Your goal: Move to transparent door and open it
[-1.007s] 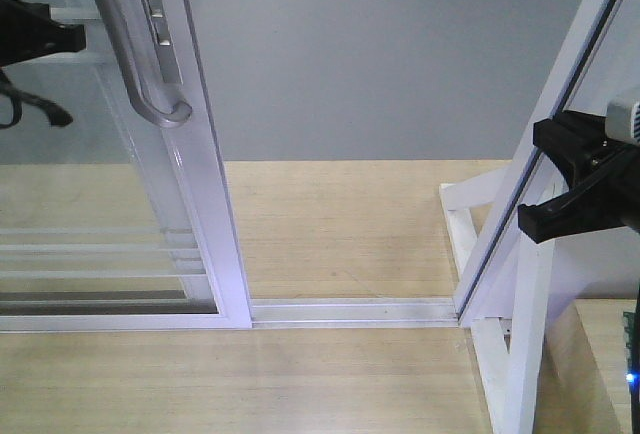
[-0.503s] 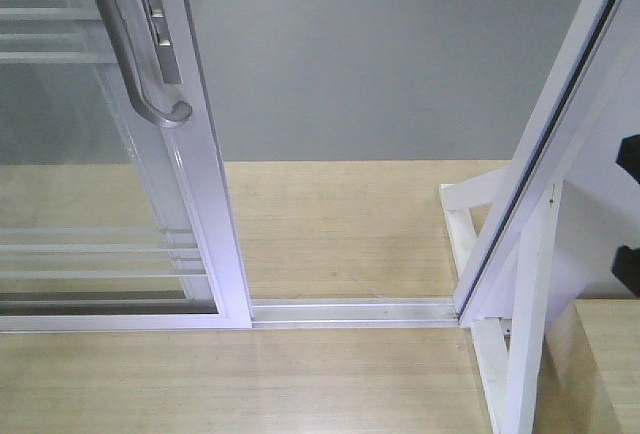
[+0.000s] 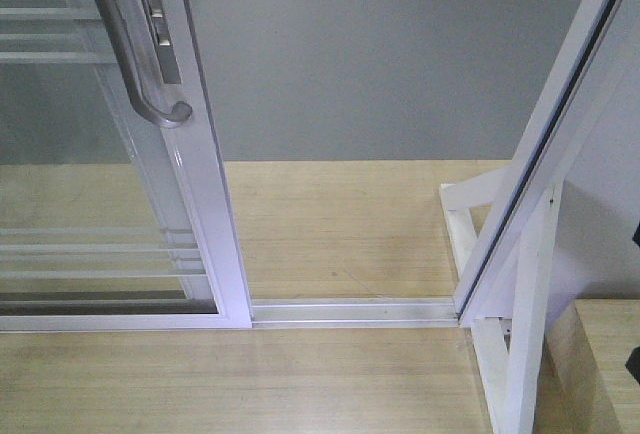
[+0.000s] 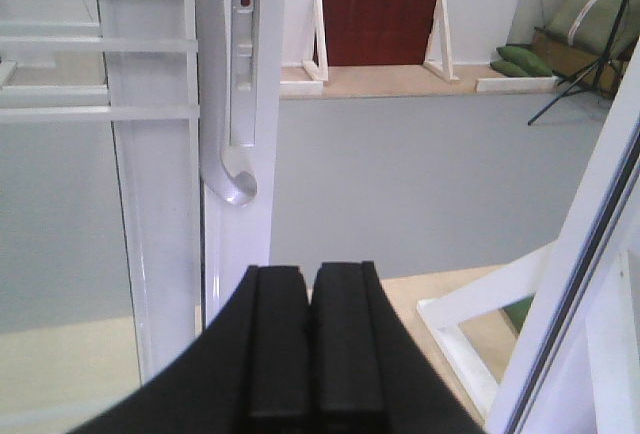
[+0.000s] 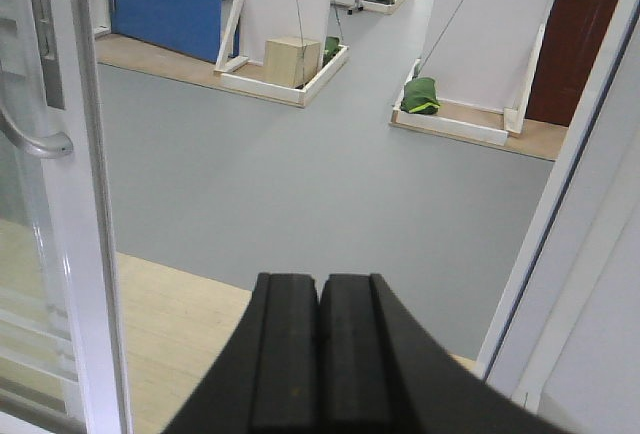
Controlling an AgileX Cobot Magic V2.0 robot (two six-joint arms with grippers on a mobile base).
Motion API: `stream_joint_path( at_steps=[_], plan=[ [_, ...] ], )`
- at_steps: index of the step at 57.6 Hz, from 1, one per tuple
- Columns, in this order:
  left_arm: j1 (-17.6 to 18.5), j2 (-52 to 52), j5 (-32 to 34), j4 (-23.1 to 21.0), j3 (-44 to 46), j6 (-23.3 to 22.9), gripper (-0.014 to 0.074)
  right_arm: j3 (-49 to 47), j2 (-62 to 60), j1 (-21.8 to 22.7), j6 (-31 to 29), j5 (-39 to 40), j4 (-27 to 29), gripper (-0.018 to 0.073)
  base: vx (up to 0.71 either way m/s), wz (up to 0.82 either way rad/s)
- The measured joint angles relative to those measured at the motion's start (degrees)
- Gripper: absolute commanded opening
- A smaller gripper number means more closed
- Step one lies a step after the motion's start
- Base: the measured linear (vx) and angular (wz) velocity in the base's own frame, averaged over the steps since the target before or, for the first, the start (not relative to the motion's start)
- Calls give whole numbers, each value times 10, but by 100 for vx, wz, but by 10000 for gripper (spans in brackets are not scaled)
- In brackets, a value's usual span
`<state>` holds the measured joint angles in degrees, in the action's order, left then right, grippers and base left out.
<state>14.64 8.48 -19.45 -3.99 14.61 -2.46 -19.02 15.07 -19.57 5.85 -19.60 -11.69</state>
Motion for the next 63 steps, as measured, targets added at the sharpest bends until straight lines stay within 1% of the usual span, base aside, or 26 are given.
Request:
stream_joint_path(
  at_steps=[7, 11, 15, 53, 59, 63],
  plan=[
    [0, 0, 70, -2, -17, 2, 0, 20, 0, 0, 0, 56, -7, -4, 0, 0],
    [0, 0, 95, -2, -22, 2, 1, 25, 0, 0, 0, 78, -7, -4, 0, 0],
    [0, 0, 109, -2, -23, 2, 1, 26, 0, 0, 0, 84, -7, -4, 0, 0],
    [0, 0, 111, -2, -26, 2, 3, 26, 0, 0, 0, 86, -6, -4, 0, 0],
    [0, -11, 111, 10, -30, 12, 3, 26, 0, 0, 0, 86, -6, -4, 0, 0],
    [0, -28, 119, 24, -52, 17, 3, 26, 0, 0, 0, 86, -6, -4, 0, 0]
  ],
)
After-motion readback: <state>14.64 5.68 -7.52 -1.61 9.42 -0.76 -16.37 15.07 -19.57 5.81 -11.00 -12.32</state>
